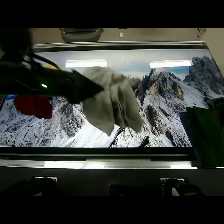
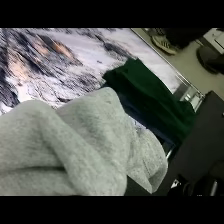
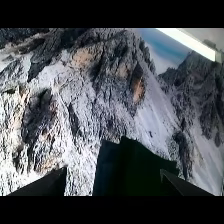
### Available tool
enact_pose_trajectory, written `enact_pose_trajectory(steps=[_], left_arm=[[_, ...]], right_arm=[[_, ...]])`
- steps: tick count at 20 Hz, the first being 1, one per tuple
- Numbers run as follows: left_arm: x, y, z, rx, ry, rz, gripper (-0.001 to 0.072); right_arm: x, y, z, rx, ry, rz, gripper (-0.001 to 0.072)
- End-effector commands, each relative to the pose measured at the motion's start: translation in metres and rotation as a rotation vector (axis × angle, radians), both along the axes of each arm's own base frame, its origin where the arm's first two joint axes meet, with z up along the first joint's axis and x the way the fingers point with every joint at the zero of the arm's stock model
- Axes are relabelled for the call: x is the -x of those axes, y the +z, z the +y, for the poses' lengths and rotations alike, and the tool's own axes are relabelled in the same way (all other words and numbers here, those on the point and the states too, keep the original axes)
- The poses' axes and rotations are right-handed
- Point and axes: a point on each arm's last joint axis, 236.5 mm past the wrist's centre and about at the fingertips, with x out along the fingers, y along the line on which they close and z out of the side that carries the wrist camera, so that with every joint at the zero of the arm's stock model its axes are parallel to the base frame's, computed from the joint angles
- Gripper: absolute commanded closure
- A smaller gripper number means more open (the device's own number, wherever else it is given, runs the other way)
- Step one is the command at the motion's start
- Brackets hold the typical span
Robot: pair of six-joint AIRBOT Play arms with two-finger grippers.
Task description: Fold the shirts.
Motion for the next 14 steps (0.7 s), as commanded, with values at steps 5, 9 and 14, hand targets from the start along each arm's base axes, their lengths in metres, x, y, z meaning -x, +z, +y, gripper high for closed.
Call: enact_pose_trajectory(steps=[5,9,14], left_arm=[[-0.01,-0.256,-0.018,-0.265,0.036,0.45,0.0677],[-0.01,-0.306,0.012,-0.347,0.053,0.621,0.0607],[-0.042,-0.245,0.078,-0.311,0.125,0.584,0.0044]], right_arm=[[-0.018,-0.109,0.007,-0.054,-0.047,0.357,0.0035],[-0.05,-0.218,0.058,-0.192,0.095,0.571,0.0023],[-0.051,-0.278,0.09,-0.275,0.234,0.759,0.0]])
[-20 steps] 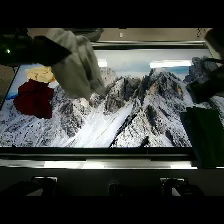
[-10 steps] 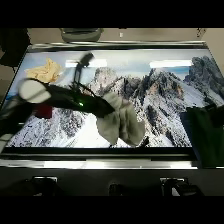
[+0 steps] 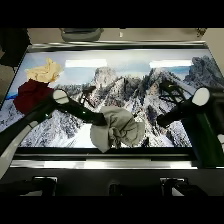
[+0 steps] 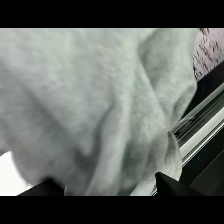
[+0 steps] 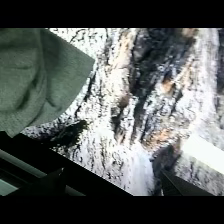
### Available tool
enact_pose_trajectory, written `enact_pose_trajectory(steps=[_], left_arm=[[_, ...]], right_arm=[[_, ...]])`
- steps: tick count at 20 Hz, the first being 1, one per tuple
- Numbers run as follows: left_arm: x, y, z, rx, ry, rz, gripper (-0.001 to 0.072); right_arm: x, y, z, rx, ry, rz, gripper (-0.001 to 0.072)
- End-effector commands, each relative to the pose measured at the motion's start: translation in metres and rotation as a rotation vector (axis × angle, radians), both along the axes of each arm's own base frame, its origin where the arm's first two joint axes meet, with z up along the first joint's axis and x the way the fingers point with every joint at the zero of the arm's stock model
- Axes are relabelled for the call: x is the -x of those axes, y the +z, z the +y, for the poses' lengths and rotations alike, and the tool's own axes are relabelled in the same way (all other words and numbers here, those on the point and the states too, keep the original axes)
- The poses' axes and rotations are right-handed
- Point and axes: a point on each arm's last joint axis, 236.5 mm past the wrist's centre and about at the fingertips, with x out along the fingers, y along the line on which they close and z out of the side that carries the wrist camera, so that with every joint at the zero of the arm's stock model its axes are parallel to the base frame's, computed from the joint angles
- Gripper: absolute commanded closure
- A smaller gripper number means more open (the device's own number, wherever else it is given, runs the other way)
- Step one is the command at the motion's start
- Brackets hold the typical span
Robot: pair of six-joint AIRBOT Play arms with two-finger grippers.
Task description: Fold the shirts.
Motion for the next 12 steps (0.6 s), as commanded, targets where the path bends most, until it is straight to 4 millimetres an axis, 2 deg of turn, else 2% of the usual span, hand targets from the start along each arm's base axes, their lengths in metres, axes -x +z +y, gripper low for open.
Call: enact_pose_trajectory(steps=[1,2,3,4,6,7,9,12], left_arm=[[-0.024,0.036,0.069,-0.042,0.086,-0.055,0.0044],[-0.029,0.041,0.094,-0.075,0.148,-0.066,0.0045],[-0.023,0.04,0.115,-0.093,0.19,-0.043,0.0045],[-0.008,0.031,0.126,-0.101,0.21,-0.002,0.0045],[0.036,-0.005,0.131,-0.11,0.227,0.1,0.0045],[0.059,-0.022,0.122,-0.083,0.234,0.15,0.0046],[0.097,-0.048,0.088,0.033,0.259,0.219,0.0045],[0.128,-0.078,0.046,0.156,0.317,0.266,0.0045]], right_arm=[[0.002,-0.034,0.017,-0.079,0.057,0.101,-0.0001],[0.001,-0.038,0.008,-0.081,0.03,0.115,-0.0001],[0.0,-0.043,-0.004,-0.084,-0.011,0.13,-0.0001],[0.001,-0.051,-0.019,-0.092,-0.06,0.152,-0.0001],[0.008,-0.065,-0.033,-0.174,-0.156,0.227,0.0007],[0.011,-0.07,-0.03,-0.234,-0.174,0.245,0.0006],[0.014,-0.08,-0.02,-0.301,-0.183,0.267,0.0006],[0.018,-0.097,-0.013,-0.327,-0.199,0.294,0.0006]])
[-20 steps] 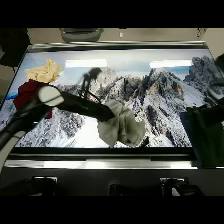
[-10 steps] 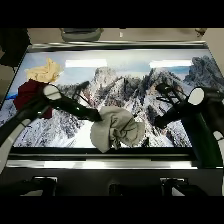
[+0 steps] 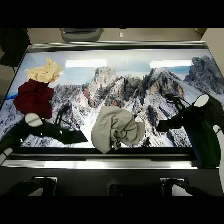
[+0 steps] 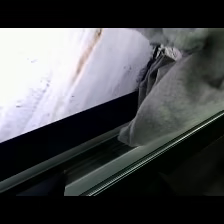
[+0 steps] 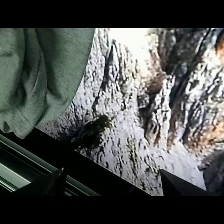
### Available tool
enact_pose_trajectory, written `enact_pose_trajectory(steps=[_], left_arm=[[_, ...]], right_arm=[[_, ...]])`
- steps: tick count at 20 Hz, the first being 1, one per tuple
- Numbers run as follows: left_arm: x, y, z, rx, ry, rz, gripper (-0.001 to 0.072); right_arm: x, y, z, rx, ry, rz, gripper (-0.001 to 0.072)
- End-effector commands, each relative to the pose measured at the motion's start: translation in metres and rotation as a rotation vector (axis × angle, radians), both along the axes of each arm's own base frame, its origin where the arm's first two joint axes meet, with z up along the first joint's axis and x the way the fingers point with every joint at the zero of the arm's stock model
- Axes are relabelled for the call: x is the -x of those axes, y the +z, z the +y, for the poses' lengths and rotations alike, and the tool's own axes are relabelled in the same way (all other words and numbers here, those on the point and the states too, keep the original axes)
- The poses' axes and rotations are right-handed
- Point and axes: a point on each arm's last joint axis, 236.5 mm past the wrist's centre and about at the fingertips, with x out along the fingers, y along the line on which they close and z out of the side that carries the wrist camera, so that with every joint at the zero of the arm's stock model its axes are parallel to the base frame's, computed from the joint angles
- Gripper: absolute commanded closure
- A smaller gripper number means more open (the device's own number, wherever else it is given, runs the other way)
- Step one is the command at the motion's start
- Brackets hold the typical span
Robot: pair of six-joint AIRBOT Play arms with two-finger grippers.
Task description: Fold the shirts.
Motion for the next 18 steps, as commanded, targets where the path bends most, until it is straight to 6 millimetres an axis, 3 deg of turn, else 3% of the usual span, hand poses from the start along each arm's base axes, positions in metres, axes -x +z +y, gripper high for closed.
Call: enact_pose_trajectory(steps=[1,8,10,11,12,14,18], left_arm=[[0.031,-0.032,-0.036,0.113,0.112,0.025,0.0045],[-0.005,-0.057,-0.052,0.051,0.238,-0.119,0.0056],[-0.008,-0.065,-0.056,0.039,0.261,-0.108,0.0107],[-0.01,-0.066,-0.06,0.035,0.257,-0.115,0.0143],[-0.013,-0.065,-0.064,0.034,0.254,-0.128,0.0231],[-0.026,-0.058,-0.07,0.04,0.264,-0.164,0.0273],[-0.048,-0.051,-0.068,0.039,0.321,-0.217,0.0635]], right_arm=[[0.003,-0.016,0.008,-0.069,-0.036,0.037,0.0005],[0.002,-0.027,0.024,-0.139,-0.055,0.082,0.0004],[0.005,-0.034,0.037,-0.127,-0.025,0.078,0.0],[0.005,-0.04,0.045,-0.117,-0.009,0.069,-0.0001],[0.004,-0.044,0.049,-0.107,-0.003,0.055,-0.0001],[-0.002,-0.048,0.056,-0.106,-0.042,0.044,-0.0001],[-0.003,-0.056,0.078,-0.173,-0.063,0.083,0.0002]])
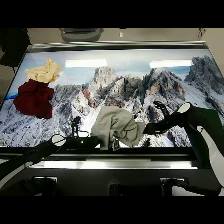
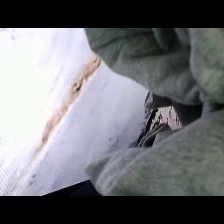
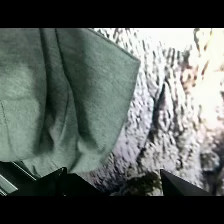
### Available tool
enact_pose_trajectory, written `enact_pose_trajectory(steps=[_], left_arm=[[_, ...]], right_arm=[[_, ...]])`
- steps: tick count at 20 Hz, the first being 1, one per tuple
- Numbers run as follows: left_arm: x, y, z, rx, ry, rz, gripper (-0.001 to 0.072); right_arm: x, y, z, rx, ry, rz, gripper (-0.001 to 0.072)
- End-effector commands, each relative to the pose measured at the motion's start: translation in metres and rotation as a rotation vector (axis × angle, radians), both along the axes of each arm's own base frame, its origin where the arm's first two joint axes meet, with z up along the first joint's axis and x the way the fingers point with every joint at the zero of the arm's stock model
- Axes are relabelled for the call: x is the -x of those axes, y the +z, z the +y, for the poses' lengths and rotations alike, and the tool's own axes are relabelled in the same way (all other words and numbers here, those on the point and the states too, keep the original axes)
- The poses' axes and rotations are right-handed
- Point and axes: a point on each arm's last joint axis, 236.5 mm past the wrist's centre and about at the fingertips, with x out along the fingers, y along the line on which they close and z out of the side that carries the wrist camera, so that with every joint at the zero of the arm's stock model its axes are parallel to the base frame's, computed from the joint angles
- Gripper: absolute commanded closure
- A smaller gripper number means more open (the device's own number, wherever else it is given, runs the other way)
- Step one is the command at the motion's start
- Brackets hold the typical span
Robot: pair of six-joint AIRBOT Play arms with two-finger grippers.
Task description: Fold the shirts.
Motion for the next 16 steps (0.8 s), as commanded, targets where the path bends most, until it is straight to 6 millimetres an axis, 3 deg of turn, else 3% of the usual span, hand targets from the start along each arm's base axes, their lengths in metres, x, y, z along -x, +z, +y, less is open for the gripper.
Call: enact_pose_trajectory(steps=[1,3,4,5,6,7,9,10,11,13,15,16], left_arm=[[-0.021,0.006,0.001,-0.005,0.057,-0.051,0.0678],[-0.02,0.008,-0.001,0.0,0.047,-0.053,0.068],[-0.019,0.011,-0.003,0.006,0.038,-0.057,0.0681],[-0.022,0.018,-0.004,0.012,0.03,-0.081,0.0682],[-0.027,0.029,-0.005,0.018,0.019,-0.123,0.0683],[-0.035,0.043,-0.005,0.024,0.006,-0.177,0.0683],[-0.059,0.089,0.001,0.044,0.005,-0.316,0.0684],[-0.07,0.116,0.007,0.053,0.011,-0.39,0.0684],[-0.08,0.151,0.015,0.061,0.013,-0.477,0.0684],[-0.093,0.234,0.035,0.086,0.041,-0.671,0.0685],[-0.096,0.336,0.072,0.12,0.137,-0.901,0.0685],[-0.091,0.386,0.093,0.137,0.198,-1.004,0.0685]], right_arm=[[-0.004,-0.012,0.022,-0.04,-0.024,0.024,0.0005],[-0.007,-0.021,0.033,-0.037,-0.028,0.025,0.0044],[-0.01,-0.024,0.035,-0.026,-0.035,0.013,0.0174],[-0.015,-0.025,0.035,-0.018,-0.041,-0.006,0.0362],[-0.017,-0.025,0.035,-0.016,-0.043,-0.013,0.0597],[-0.017,-0.023,0.03,-0.008,-0.033,-0.013,0.067],[-0.028,-0.007,0.016,0.036,0.007,-0.085,0.0671],[-0.043,0.016,0.008,0.063,0.028,-0.175,0.0672],[-0.061,0.045,-0.004,0.108,0.037,-0.284,0.0672],[-0.098,0.139,-0.035,0.24,0.038,-0.575,0.0672],[-0.113,0.273,-0.071,0.412,-0.02,-0.939,0.0672],[-0.103,0.352,-0.086,0.502,-0.071,-1.139,0.0671]])
